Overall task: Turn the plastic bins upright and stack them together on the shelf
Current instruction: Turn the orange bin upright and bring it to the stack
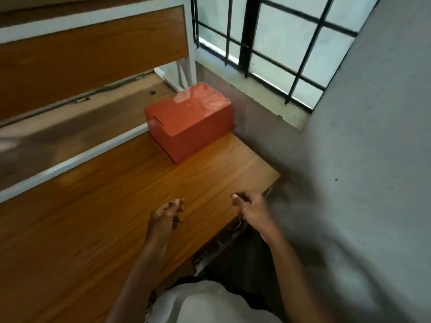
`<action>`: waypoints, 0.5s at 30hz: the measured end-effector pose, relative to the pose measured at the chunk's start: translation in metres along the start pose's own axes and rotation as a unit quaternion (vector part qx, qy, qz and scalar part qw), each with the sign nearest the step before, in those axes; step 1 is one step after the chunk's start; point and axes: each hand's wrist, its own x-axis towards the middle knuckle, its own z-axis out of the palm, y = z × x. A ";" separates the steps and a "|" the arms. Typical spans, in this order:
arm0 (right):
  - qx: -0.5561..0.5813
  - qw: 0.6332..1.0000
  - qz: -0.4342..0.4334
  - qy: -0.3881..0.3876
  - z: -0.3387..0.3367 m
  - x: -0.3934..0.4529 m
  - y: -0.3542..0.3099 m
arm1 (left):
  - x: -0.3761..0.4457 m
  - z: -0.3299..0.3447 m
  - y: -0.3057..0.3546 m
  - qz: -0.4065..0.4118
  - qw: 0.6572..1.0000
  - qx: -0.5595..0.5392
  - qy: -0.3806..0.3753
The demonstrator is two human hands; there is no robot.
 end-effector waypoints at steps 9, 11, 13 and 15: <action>-0.020 0.998 -0.017 -0.053 -0.027 0.140 -0.071 | 0.092 0.027 0.059 0.035 0.994 -0.025 0.096; -0.016 0.998 -0.018 -0.054 -0.035 0.178 -0.087 | 0.108 0.035 0.067 0.032 0.992 -0.008 0.124; -0.008 0.998 -0.013 -0.054 -0.040 0.209 -0.102 | 0.119 0.043 0.076 0.024 0.988 -0.003 0.151; 0.003 0.999 -0.013 -0.041 -0.047 0.234 -0.115 | 0.129 0.052 0.082 0.020 0.986 -0.002 0.166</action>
